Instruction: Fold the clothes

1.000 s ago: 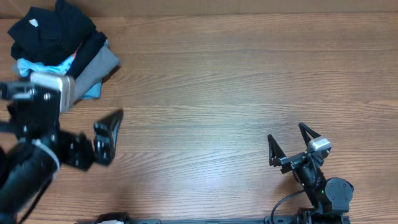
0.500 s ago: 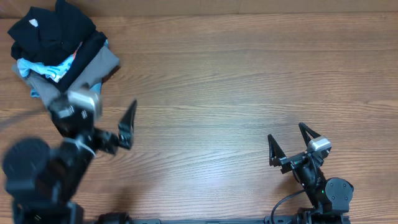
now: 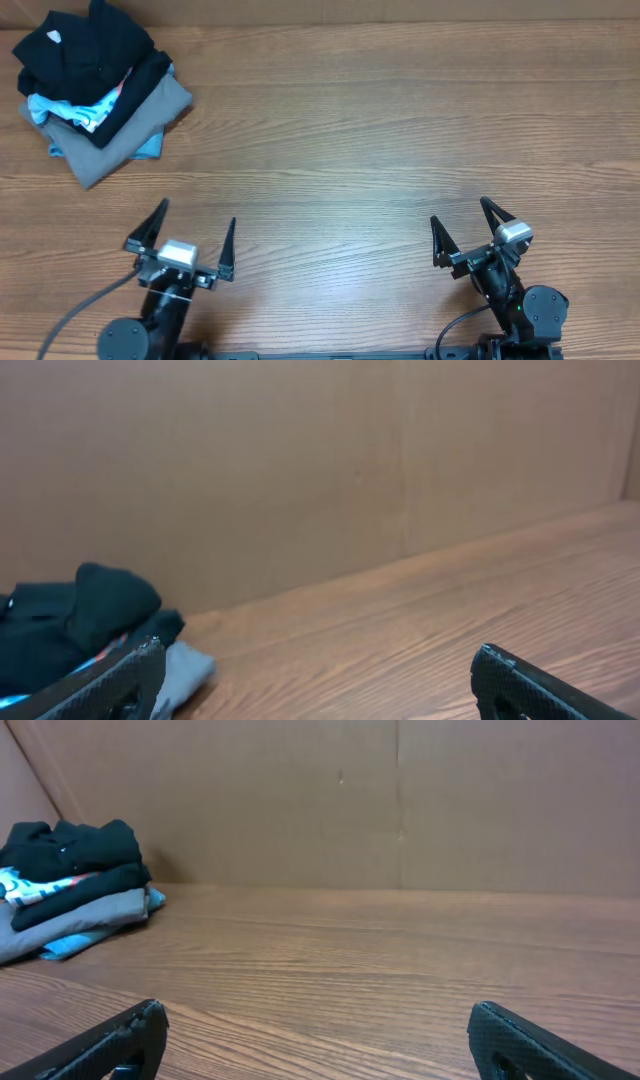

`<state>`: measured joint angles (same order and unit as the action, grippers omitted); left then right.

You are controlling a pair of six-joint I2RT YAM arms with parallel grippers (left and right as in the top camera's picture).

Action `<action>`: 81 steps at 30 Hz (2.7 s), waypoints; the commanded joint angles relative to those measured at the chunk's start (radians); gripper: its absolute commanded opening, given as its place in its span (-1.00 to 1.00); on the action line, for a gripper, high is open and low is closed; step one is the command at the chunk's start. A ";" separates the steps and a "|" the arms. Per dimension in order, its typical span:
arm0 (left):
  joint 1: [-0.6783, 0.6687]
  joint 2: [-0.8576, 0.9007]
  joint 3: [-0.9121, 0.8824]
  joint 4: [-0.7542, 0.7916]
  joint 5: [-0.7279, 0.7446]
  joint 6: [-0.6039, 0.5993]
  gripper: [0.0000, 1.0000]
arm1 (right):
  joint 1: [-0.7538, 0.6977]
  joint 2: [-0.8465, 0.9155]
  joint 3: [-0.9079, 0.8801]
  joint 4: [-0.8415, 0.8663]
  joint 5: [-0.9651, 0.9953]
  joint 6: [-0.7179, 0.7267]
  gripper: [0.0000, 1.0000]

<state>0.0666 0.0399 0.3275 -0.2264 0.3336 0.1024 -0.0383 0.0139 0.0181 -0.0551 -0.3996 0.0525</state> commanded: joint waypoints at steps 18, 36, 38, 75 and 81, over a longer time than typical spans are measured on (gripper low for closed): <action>-0.008 -0.036 -0.323 0.189 -0.030 -0.009 1.00 | 0.005 -0.011 -0.010 0.002 0.010 0.005 1.00; -0.008 -0.034 -0.323 0.178 -0.030 -0.009 1.00 | 0.005 -0.011 -0.010 0.002 0.010 0.005 1.00; -0.008 -0.034 -0.323 0.178 -0.030 -0.009 1.00 | 0.005 -0.011 -0.010 0.002 0.010 0.005 1.00; -0.008 -0.034 -0.323 0.178 -0.030 -0.009 1.00 | 0.005 -0.011 -0.010 0.002 0.010 0.005 1.00; -0.008 -0.034 -0.323 0.178 -0.030 -0.009 1.00 | 0.005 -0.011 -0.010 0.002 0.010 0.005 1.00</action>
<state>0.0650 0.0154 0.0078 -0.0479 0.3096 0.1028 -0.0383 0.0139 0.0181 -0.0547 -0.3996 0.0525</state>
